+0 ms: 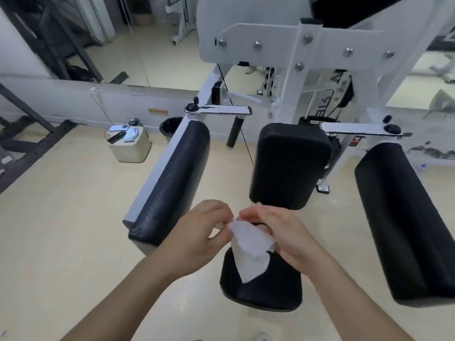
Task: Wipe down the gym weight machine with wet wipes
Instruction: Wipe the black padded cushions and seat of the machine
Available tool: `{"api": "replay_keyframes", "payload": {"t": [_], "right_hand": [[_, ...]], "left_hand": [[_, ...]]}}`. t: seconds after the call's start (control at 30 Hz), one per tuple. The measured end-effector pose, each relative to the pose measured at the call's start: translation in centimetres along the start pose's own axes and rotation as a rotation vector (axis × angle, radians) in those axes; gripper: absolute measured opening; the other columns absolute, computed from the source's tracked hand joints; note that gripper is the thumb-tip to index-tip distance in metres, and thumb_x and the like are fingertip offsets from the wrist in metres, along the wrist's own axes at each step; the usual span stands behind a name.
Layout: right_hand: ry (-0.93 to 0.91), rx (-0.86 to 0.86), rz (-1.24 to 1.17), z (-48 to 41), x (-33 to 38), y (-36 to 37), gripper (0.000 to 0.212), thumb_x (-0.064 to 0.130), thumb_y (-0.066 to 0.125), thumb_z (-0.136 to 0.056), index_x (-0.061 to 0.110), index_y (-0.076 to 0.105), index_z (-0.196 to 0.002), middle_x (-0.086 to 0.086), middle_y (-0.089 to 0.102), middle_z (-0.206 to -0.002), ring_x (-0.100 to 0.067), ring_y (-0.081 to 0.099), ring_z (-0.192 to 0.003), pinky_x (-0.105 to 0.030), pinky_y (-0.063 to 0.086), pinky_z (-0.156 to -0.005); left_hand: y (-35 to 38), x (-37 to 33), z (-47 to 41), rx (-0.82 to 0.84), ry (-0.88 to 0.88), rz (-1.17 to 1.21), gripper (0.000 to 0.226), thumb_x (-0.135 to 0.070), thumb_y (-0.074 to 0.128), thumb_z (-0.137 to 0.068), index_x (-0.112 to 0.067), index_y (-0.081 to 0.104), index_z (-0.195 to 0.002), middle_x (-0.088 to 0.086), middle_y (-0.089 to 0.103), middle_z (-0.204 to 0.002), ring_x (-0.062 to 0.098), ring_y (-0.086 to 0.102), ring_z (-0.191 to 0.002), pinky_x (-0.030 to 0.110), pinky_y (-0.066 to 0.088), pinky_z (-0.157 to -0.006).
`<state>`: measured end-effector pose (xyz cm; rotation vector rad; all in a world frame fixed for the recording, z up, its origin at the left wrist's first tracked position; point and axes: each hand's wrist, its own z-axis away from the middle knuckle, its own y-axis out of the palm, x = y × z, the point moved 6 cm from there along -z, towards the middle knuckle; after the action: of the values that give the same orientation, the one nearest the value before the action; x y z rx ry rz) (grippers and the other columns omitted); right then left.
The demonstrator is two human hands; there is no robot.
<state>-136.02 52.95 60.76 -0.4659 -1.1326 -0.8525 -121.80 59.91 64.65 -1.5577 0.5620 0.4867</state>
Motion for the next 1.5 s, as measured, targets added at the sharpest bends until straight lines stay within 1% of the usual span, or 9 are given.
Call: {"api": "replay_keyframes", "payload": {"t": [0.17,0.3,0.47,0.67,0.77,0.9,1.1,1.33,1.5], "right_hand": [[-0.103,0.241,0.292,2.3,2.3,-4.9,0.072,0.026,0.079,-0.08,0.05,0.042,-0.136,0.017,0.053,-0.132,-0.008,0.061,-0.113,-0.034,0.054,-0.093],[-0.221,-0.114,0.32,1.3,4.0,-9.0,0.008,0.019,0.065,-0.092,0.02,0.072,-0.096,0.004,0.071,-0.089,-0.011,0.067,-0.086,-0.041,0.055,-0.088],[-0.164,-0.307,0.21,-1.2,6.2,-12.4,0.029,0.024,0.057,-0.098,0.004,0.073,-0.084,-0.019,0.068,-0.078,-0.021,0.06,-0.069,-0.035,0.048,-0.065],[-0.26,-0.565,0.452,-7.8,15.2,-14.3,0.02,0.033,0.074,-0.083,0.014,0.076,-0.079,-0.005,0.071,-0.078,-0.015,0.063,-0.07,-0.025,0.049,-0.062],[-0.229,-0.591,0.592,-12.0,19.0,-14.4,0.028,0.036,0.07,-0.084,0.019,0.073,-0.105,0.002,0.07,-0.105,-0.016,0.064,-0.099,-0.029,0.052,-0.082],[-0.304,-0.795,1.36,-12.2,19.5,-11.6,0.054,0.044,0.049,-0.095,0.016,0.045,-0.14,-0.01,0.048,-0.142,-0.03,0.032,-0.14,-0.048,0.035,-0.109],[-0.482,-0.444,1.668,-15.7,11.0,-5.4,0.045,0.039,0.035,-0.098,0.012,0.069,-0.11,-0.007,0.064,-0.123,-0.026,0.053,-0.125,-0.042,0.036,-0.106],[-0.471,-0.841,1.342,-11.8,12.5,-13.5,0.045,0.032,0.035,-0.099,0.009,0.072,-0.11,-0.004,0.073,-0.105,-0.023,0.066,-0.1,-0.038,0.05,-0.093],[-0.431,-0.92,1.386,-15.1,11.8,-7.4,0.046,0.03,0.029,-0.099,0.009,0.066,-0.116,-0.006,0.068,-0.113,-0.026,0.06,-0.113,-0.042,0.041,-0.103]], "left_hand": [[2.4,-4.2,-5.9,0.062,-0.257,0.409,0.037,-0.024,0.045,-0.093,-0.012,0.042,-0.058,-0.01,0.042,-0.057,0.006,0.04,-0.054,0.019,0.032,-0.051],[3.7,-5.1,-10.5,0.142,-0.353,0.482,0.04,-0.024,0.053,-0.094,-0.013,0.044,-0.057,-0.001,0.041,-0.057,0.009,0.041,-0.053,0.018,0.031,-0.051],[2.9,-4.3,-15.1,0.154,-0.272,0.379,0.038,-0.032,0.059,-0.095,-0.017,0.047,-0.062,-0.011,0.045,-0.058,0.005,0.042,-0.056,0.015,0.032,-0.052],[1.0,-1.8,-18.6,-0.132,-0.341,0.536,0.04,-0.031,0.053,-0.098,-0.011,0.055,-0.063,-0.005,0.049,-0.059,0.009,0.043,-0.059,0.027,0.036,-0.056],[-0.5,-0.2,-20.5,-0.274,-0.322,0.274,0.041,-0.041,0.054,-0.093,-0.01,0.061,-0.068,0.006,0.058,-0.063,0.02,0.051,-0.061,0.034,0.044,-0.057],[-0.2,3.0,-20.9,-0.253,-0.447,0.303,0.032,-0.049,0.057,-0.09,-0.02,0.059,-0.077,-0.007,0.061,-0.069,0.014,0.059,-0.068,0.029,0.043,-0.059],[0.4,5.3,-20.0,-0.343,-0.467,0.468,0.023,-0.015,0.042,-0.096,-0.03,0.058,-0.103,-0.01,0.062,-0.106,0.013,0.058,-0.101,0.034,0.048,-0.09],[1.3,0.3,-24.1,-0.142,-0.198,0.394,0.038,-0.024,0.031,-0.104,-0.027,0.051,-0.136,-0.018,0.051,-0.131,-0.002,0.043,-0.121,0.017,0.03,-0.101],[1.3,2.3,-26.1,-0.147,-0.412,0.808,0.033,-0.021,0.037,-0.101,-0.025,0.068,-0.112,-0.014,0.069,-0.109,0.004,0.061,-0.109,0.023,0.046,-0.094]]}}
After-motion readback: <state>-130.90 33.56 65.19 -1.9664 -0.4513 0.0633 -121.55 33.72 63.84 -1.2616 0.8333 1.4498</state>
